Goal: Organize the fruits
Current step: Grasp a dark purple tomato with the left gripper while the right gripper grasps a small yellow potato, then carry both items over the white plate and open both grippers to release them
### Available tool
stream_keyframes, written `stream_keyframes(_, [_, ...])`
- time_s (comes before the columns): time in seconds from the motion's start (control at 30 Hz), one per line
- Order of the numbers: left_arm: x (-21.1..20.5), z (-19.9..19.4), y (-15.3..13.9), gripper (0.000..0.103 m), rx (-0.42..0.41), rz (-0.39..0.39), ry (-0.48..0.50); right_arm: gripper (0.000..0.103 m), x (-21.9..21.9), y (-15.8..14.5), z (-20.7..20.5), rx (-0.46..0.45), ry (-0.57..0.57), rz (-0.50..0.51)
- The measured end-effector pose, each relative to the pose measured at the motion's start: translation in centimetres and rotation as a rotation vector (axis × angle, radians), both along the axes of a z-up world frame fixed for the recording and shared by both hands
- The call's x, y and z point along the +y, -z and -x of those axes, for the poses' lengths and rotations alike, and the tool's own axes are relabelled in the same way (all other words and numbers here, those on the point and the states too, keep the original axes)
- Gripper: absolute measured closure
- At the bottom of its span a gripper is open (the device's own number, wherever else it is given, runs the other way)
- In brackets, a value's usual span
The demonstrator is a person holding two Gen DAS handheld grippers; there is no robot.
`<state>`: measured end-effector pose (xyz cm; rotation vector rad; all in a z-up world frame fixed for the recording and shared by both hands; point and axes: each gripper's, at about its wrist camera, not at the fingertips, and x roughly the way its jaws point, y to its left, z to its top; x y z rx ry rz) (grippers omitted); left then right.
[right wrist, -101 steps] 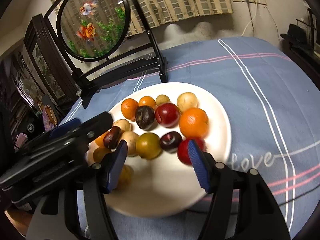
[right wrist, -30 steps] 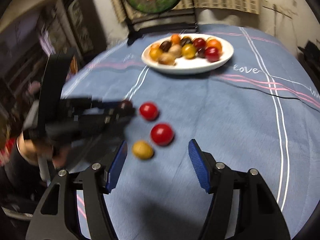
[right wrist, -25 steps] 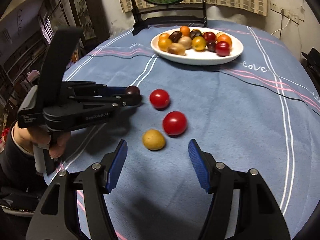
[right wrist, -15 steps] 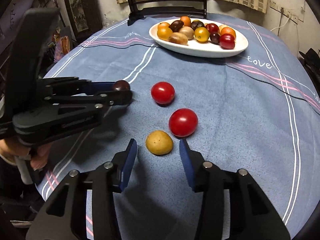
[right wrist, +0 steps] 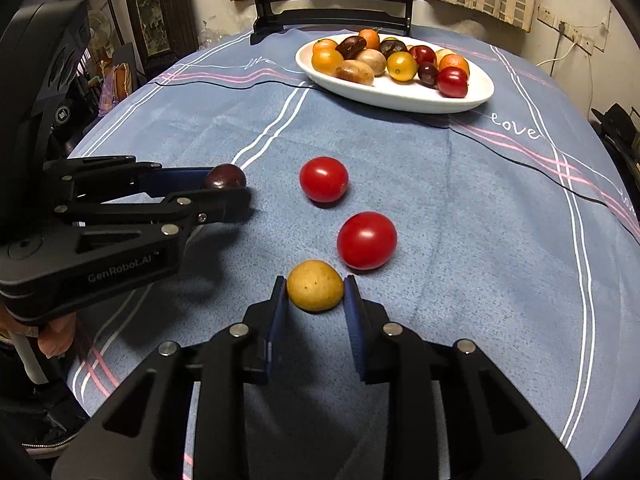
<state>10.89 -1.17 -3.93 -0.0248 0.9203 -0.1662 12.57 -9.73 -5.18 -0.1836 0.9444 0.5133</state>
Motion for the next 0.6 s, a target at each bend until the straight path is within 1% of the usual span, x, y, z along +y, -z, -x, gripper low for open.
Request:
stream_keyframes(0.13, [0.1, 0.1, -0.3, 0.072, -0.006, -0.006, -0.002, 0.074, -0.7, -0.9, 0.1, -0.023, 0.012, -0.009])
stream_keyframes(0.33, [0.3, -0.2, -1.4, 0.072, -0.03, -0.02, -0.003, 0.074, -1.7, -3.2, -0.7, -0.088, 0.043, -0.007])
stream_keyframes(0.43, [0.6, -0.7, -2.4, 0.072, -0.055, -0.025, -0.015, 0.074, -1.9, -4.5, -1.6, -0.127, 0.058, 0.002])
stream_keyframes(0.6, [1.0, -2.9, -4.9, 0.072, -0.11, -0.046, -0.033, 0.074, -1.8, -7.0, -4.0, -0.197, 0.068, 0.009])
